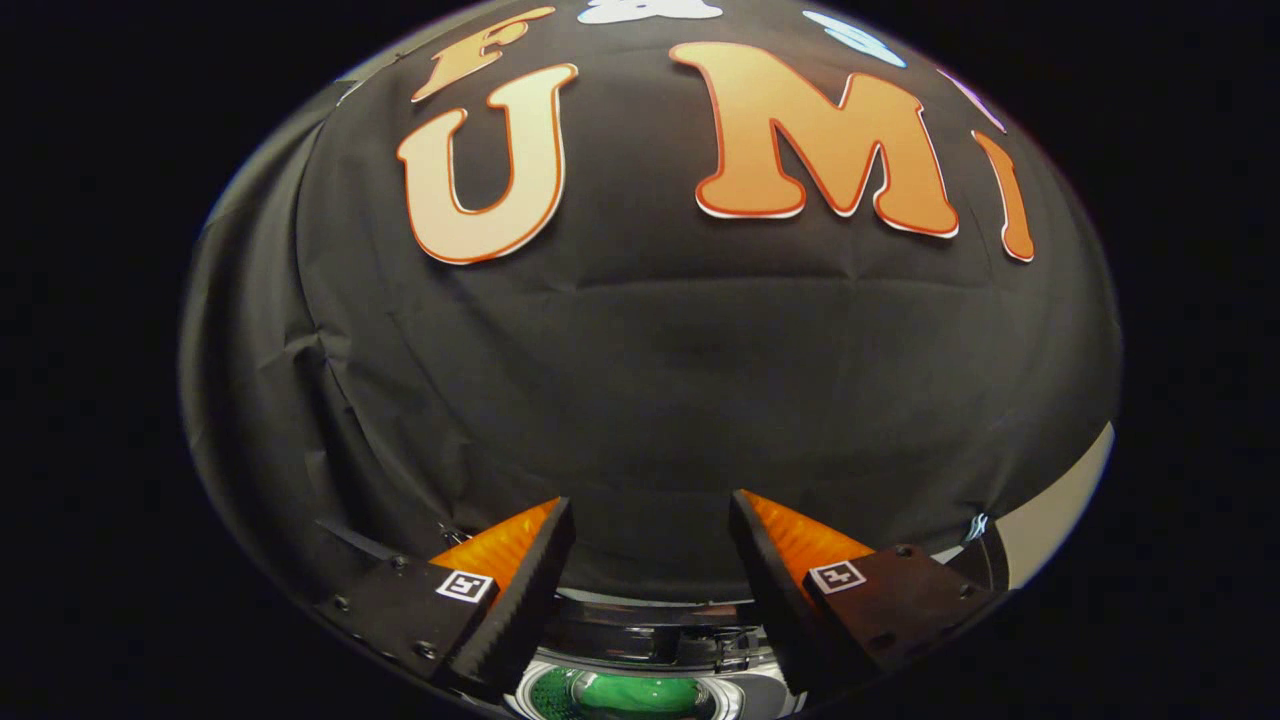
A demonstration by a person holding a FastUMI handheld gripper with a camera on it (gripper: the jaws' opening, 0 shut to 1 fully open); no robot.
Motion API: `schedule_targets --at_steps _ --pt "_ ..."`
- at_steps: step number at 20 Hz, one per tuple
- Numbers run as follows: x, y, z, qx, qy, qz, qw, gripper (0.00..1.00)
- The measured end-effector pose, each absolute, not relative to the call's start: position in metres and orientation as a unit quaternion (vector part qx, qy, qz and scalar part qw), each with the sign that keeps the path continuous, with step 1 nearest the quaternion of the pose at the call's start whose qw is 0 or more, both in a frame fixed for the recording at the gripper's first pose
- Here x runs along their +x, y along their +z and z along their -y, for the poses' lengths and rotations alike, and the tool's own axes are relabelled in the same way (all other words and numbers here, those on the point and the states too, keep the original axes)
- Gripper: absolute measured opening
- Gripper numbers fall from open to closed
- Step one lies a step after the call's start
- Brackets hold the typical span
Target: Put the clothes into the washing machine and then close the washing machine lid.
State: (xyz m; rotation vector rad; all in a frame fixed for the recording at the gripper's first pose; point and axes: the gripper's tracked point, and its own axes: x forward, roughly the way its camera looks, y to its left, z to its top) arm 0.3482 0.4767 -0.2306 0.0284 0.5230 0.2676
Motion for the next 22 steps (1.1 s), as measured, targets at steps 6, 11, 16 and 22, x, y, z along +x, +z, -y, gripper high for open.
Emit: schedule_targets --at_steps 6,11,16,22 --pt "0.351 -0.229 -0.473 0.003 0.136 -0.244 0.960 0.99" --pt "0.337 -0.222 -0.471 0.007 0.136 -0.233 0.963 0.99" --pt "0.309 -0.220 -0.466 0.007 0.135 -0.229 0.964 0.99" --pt "0.275 -0.221 -0.459 0.005 0.137 -0.219 0.966 0.99"
